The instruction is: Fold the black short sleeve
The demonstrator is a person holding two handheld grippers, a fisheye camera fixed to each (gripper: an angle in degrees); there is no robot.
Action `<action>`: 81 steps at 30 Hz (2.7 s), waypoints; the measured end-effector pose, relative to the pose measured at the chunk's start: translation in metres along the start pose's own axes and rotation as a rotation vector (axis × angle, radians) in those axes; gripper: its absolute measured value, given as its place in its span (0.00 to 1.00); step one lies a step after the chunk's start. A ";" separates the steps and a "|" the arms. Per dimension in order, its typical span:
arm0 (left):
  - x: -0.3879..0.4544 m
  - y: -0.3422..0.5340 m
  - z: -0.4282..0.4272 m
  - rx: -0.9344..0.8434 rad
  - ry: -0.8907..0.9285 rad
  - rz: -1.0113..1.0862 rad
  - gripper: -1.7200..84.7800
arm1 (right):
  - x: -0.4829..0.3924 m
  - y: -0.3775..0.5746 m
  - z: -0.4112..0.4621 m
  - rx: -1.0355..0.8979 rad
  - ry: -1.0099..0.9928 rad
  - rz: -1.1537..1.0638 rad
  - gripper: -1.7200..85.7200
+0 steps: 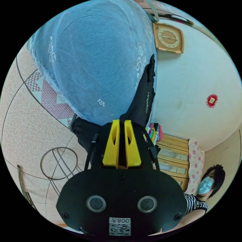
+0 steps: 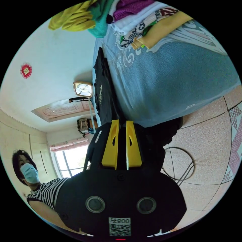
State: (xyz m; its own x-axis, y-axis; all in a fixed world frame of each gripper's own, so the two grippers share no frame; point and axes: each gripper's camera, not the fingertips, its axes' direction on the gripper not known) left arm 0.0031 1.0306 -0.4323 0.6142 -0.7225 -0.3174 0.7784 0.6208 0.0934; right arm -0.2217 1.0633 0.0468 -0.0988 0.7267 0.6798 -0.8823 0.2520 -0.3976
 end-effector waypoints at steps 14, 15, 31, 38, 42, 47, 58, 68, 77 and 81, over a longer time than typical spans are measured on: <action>0.055 0.078 -0.088 0.025 0.154 0.197 0.04 | -0.010 0.053 -0.055 0.003 -0.050 -0.217 0.03; 0.058 0.081 -0.091 0.025 0.161 0.209 0.04 | -0.014 0.058 -0.061 0.008 -0.055 -0.238 0.03; 0.063 0.198 -0.171 0.013 0.241 0.269 0.04 | 0.002 0.166 -0.126 -0.008 -0.048 -0.315 0.03; 0.049 0.238 -0.190 0.017 0.263 0.247 0.04 | 0.014 0.200 -0.139 -0.012 -0.051 -0.312 0.03; 0.047 0.250 -0.194 0.022 0.275 0.251 0.04 | 0.015 0.213 -0.146 -0.005 -0.058 -0.327 0.03; 0.045 0.261 -0.196 0.030 0.282 0.256 0.04 | 0.015 0.222 -0.154 0.002 -0.059 -0.337 0.03; 0.054 0.240 -0.174 0.039 0.326 0.257 0.04 | -0.006 0.200 -0.156 0.012 -0.061 -0.331 0.03; 0.087 0.165 -0.127 0.032 0.333 0.267 0.04 | -0.052 0.133 -0.144 0.010 -0.076 -0.337 0.03; 0.152 0.039 -0.055 0.017 0.290 0.324 0.04 | -0.135 0.020 -0.115 0.026 -0.040 -0.388 0.03; 0.179 -0.026 -0.016 0.005 0.235 0.335 0.04 | -0.175 -0.047 -0.091 0.028 0.021 -0.386 0.03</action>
State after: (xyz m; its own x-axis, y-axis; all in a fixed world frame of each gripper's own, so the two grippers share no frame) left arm 0.0909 0.8900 -0.5062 0.7879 -0.3913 -0.4755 0.5416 0.8078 0.2327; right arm -0.1212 0.9827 -0.1098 0.2523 0.5949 0.7632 -0.8649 0.4923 -0.0979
